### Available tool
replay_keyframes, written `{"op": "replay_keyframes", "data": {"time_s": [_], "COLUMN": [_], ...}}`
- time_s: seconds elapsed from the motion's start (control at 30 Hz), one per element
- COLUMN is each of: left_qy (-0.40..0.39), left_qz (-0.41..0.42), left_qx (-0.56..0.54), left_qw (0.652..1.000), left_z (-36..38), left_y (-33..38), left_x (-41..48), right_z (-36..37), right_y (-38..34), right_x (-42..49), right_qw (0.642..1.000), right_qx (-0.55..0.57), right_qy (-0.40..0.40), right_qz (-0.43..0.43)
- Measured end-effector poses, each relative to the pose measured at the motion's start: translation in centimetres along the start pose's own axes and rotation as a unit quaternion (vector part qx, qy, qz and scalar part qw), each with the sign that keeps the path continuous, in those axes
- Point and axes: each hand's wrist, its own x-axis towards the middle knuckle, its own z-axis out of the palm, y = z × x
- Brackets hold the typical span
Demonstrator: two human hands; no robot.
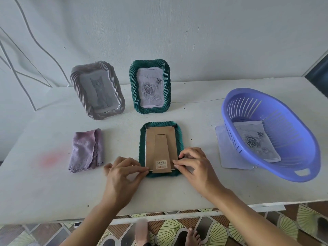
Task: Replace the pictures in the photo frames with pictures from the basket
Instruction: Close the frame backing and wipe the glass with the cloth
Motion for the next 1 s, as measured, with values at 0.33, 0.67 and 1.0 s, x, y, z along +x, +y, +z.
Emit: {"op": "replay_keyframes", "data": {"time_s": [0.33, 0.67, 1.0], "left_qy": [-0.040, -0.061, -0.077], "left_qz": [0.087, 0.104, 0.134], "left_qx": [0.047, 0.071, 0.095], "left_qw": [0.994, 0.990, 0.983], "left_z": [0.8, 0.5, 0.1], "left_y": [0.7, 0.9, 0.7], "left_x": [1.5, 2.2, 2.7], "right_z": [-0.5, -0.3, -0.8], "right_y": [-0.5, -1.0, -0.2], "right_x": [-0.7, -1.1, -0.7], "right_qw": [0.994, 0.978, 0.998], "right_qx": [-0.027, 0.092, 0.039], "right_qy": [0.101, 0.110, 0.039], "right_qz": [0.045, 0.150, 0.040]}}
